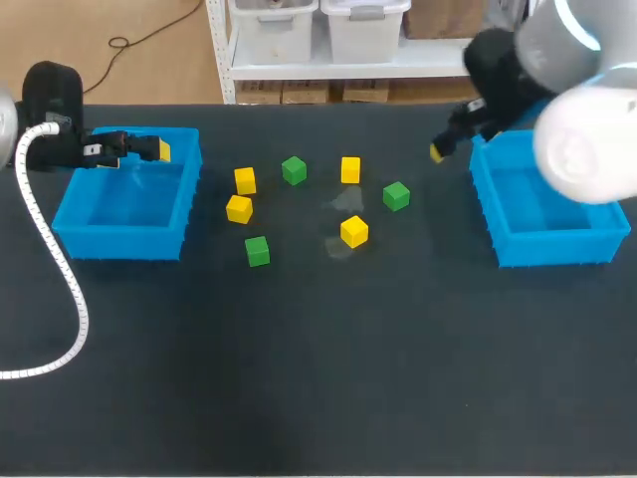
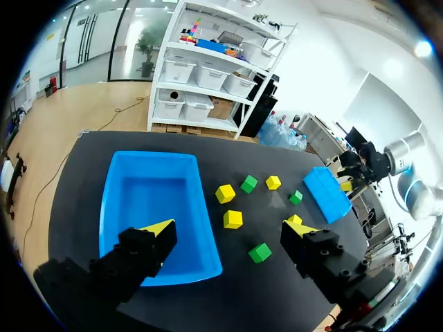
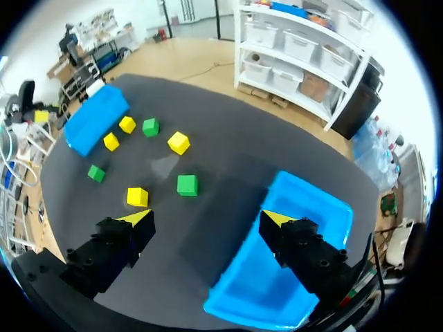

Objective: Put the green cubes in the right bin and the yellow cubes in the left bin.

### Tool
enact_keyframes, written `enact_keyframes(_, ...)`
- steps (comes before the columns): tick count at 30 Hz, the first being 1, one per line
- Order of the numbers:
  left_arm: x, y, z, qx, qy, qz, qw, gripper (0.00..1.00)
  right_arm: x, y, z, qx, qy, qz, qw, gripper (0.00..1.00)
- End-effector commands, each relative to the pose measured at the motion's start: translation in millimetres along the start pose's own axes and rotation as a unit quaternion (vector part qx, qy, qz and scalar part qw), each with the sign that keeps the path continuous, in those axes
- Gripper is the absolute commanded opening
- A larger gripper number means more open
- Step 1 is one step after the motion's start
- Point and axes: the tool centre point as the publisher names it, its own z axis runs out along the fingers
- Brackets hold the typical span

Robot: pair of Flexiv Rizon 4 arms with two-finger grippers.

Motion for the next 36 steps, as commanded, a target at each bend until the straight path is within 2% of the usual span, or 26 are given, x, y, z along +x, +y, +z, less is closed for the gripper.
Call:
enact_keyframes(1,1.4,2.0,0,0.005,-0.003,0.001,1.0,1.0,-16,10,36,0.01,0.037,-0.008,0.999,1.0)
enact_keyframes(6,1.4,2.0,0,0.005,-0.003,0.001,1.0,1.0,-17,17,62,0.0,0.061,-0.008,0.998,1.0)
enact_keyframes(16,1.4,2.0,0,0.005,-0.003,0.001,1.0,1.0,-19,14,110,-0.005,0.098,-0.001,0.995,1.0)
enact_keyframes(26,1.4,2.0,0,0.005,-0.003,0.001,1.0,1.0,-13,20,133,0.009,0.125,-0.009,0.992,1.0)
enact_keyframes(32,1.4,2.0,0,0.005,-0.003,0.001,1.0,1.0,-9,22,137,0.02,0.134,-0.01,0.991,1.0)
enact_keyframes(33,1.4,2.0,0,0.005,-0.003,0.001,1.0,1.0,-7,22,138,0.025,0.138,-0.006,0.99,0.83)
enact_keyframes(34,1.4,2.0,0,0.005,-0.003,0.001,1.0,1.0,-6,20,139,0.026,0.139,-0.004,0.99,0.49)
enact_keyframes(35,1.4,2.0,0,0.005,-0.003,0.001,1.0,1.0,-5,20,139,0.025,0.139,-0.002,0.99,0.35)
enact_keyframes(36,1.4,2.0,0,0.005,-0.003,0.001,1.0,1.0,-4,19,139,0.026,0.141,-0.001,0.99,0.25)
